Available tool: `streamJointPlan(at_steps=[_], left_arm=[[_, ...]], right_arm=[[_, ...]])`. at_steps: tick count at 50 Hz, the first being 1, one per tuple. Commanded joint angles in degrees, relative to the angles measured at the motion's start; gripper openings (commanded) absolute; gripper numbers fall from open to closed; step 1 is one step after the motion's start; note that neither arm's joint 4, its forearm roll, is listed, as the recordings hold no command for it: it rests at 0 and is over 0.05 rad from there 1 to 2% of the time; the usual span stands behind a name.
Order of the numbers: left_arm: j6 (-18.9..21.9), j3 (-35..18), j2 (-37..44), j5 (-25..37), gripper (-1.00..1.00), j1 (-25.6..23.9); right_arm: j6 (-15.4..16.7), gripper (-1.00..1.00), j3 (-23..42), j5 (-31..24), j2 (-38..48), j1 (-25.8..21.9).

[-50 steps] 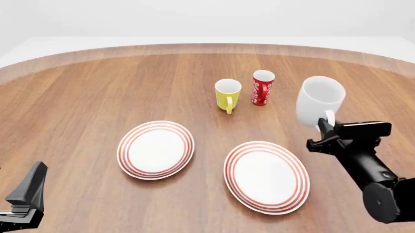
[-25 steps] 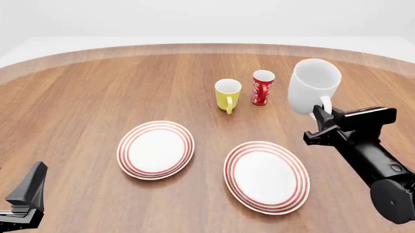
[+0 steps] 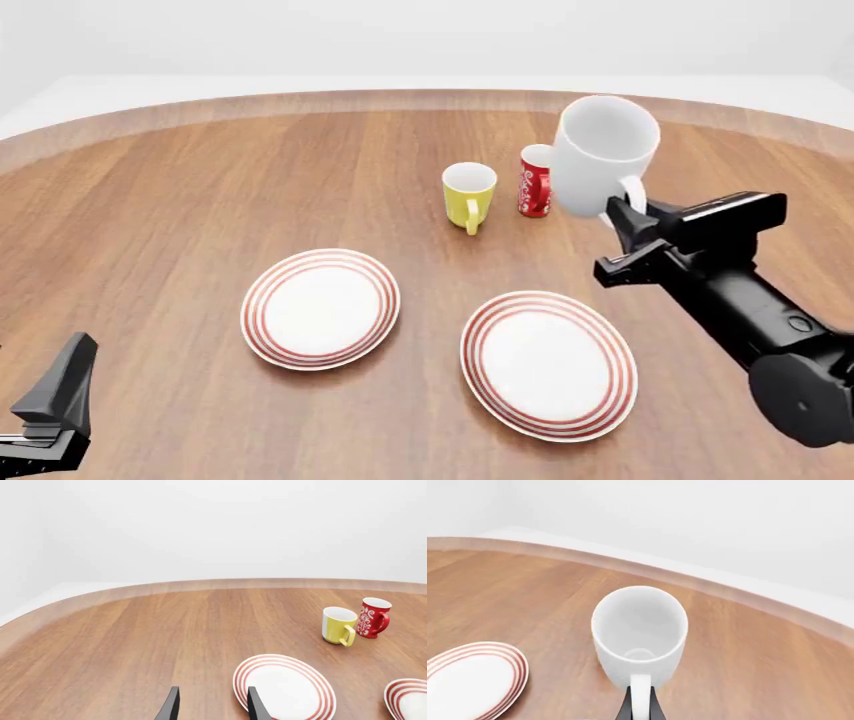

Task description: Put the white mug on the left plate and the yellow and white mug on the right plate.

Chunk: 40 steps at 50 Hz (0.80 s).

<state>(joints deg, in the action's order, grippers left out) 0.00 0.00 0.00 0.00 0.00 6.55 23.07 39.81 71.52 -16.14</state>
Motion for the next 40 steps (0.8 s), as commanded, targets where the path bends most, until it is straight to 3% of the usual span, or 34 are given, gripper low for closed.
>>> streamJointPlan(at_steps=[1, 40], left_arm=[[0.0, 0.0, 0.0, 0.0, 1.00, 0.0], [0.0, 0.0, 0.0, 0.0, 1.00, 0.0]], right_arm=[[-0.1, -1.00, 2.6, -2.0, -0.3, -4.3], [-0.2, -1.00, 8.7, -2.8, 6.8, -13.3]])
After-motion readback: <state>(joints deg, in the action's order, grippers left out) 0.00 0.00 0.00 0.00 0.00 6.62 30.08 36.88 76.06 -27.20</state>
